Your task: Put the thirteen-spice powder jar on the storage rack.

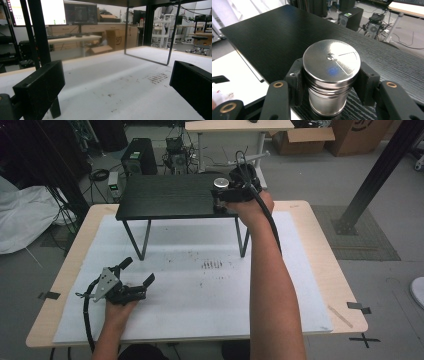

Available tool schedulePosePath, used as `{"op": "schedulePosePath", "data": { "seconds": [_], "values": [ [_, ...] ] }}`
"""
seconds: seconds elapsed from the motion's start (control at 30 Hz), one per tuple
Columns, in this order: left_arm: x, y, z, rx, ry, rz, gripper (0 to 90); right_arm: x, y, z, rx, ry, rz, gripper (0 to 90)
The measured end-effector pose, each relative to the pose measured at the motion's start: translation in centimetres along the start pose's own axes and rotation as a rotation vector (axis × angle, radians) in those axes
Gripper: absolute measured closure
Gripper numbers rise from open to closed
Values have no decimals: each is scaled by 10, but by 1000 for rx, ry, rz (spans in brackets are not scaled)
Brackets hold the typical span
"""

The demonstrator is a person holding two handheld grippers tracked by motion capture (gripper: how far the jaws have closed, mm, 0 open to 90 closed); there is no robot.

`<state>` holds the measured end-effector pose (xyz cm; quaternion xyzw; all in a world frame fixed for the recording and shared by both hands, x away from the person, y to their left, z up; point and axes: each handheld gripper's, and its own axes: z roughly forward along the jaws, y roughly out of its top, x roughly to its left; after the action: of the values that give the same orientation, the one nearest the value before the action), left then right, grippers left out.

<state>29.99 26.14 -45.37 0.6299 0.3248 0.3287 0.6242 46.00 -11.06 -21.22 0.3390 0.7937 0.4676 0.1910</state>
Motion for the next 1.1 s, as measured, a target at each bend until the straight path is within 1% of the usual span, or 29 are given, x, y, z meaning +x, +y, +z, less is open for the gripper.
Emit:
{"op": "schedulePosePath", "data": {
  "seconds": [0.13, 0.37, 0.6, 0.63, 0.7, 0.77, 1.03, 1.1],
  "values": [
    [0, 0, 0, 0, 0, 0, 2, -1, -1, 0, 8, -15, 8, 495],
    [0, 0, 0, -1, 1, -2, 2, -2, -1, 1, 4, -17, 25, 495],
    [0, 0, 0, -1, 1, -1, 2, -2, -1, 1, 6, -12, 18, 492],
    [0, 0, 0, 0, 0, -1, 2, -2, -1, 1, 7, -16, 16, 483],
    [0, 0, 0, -1, 1, -2, 2, -2, -1, 1, -1, -21, 17, 415],
    [0, 0, 0, 0, 1, -2, 2, -2, -1, 1, 0, -26, 27, 376],
    [0, 0, 0, -1, 2, -2, 2, 0, -2, -1, -9, -22, 28, 328],
    [0, 0, 0, 1, 2, 2, 2, 0, -2, -2, -12, -24, 40, 309]
  ]
}}
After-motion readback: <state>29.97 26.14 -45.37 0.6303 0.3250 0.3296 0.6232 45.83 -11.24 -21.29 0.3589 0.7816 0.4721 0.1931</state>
